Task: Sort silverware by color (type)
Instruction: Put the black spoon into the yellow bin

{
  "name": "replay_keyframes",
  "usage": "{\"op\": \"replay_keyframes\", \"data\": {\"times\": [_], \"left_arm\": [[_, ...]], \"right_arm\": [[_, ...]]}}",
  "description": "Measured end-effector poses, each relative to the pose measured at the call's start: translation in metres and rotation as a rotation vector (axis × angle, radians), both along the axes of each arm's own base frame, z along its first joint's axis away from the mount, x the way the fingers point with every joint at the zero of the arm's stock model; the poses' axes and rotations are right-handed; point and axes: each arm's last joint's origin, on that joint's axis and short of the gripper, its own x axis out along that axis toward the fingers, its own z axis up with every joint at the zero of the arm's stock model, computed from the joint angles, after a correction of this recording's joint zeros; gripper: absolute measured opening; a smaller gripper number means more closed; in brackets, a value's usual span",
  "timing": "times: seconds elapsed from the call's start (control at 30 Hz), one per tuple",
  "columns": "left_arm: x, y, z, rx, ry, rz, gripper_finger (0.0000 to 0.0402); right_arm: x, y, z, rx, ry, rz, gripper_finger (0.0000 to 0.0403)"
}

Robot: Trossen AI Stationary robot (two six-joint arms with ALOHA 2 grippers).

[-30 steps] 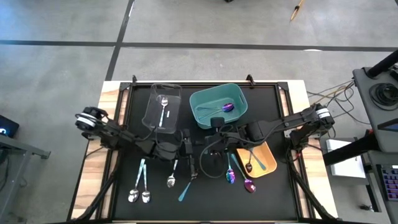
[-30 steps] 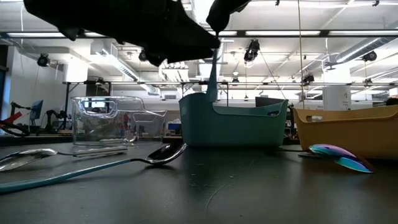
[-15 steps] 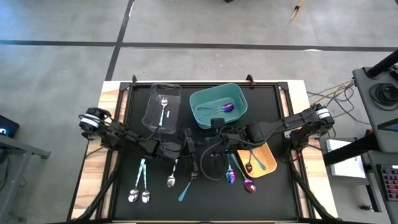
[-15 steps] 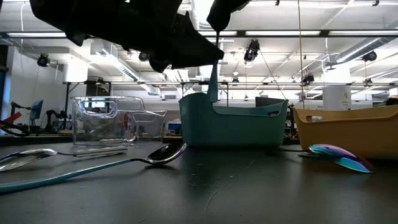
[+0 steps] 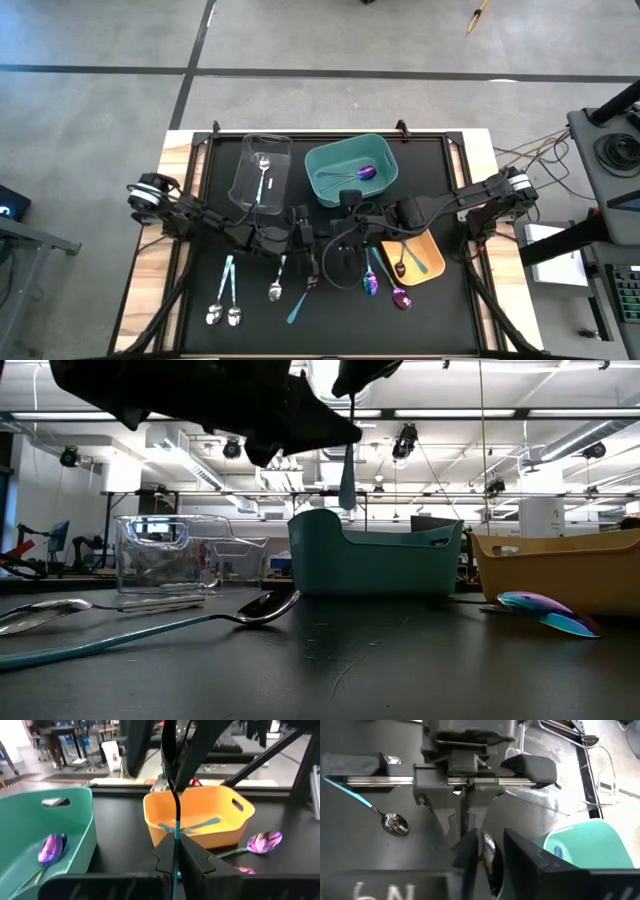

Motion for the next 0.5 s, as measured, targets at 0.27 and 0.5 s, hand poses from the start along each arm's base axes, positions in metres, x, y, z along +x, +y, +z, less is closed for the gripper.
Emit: {"op": "replay_keyframes", "data": {"times": [0.27,0.5], "left_arm": [[-0.001,0.002,0.005,0.045,-0.054,0.053,0.0000],[-0.003,0.006,0.011,0.098,-0.116,0.143,0.0000]], "right_arm": [[-0.002,0.000,0.012,0.025,-0.081,-0.005,0.0148],[-0.015,-0.006,0.046,0.020,-0.209,-0.108,0.0152]]}}
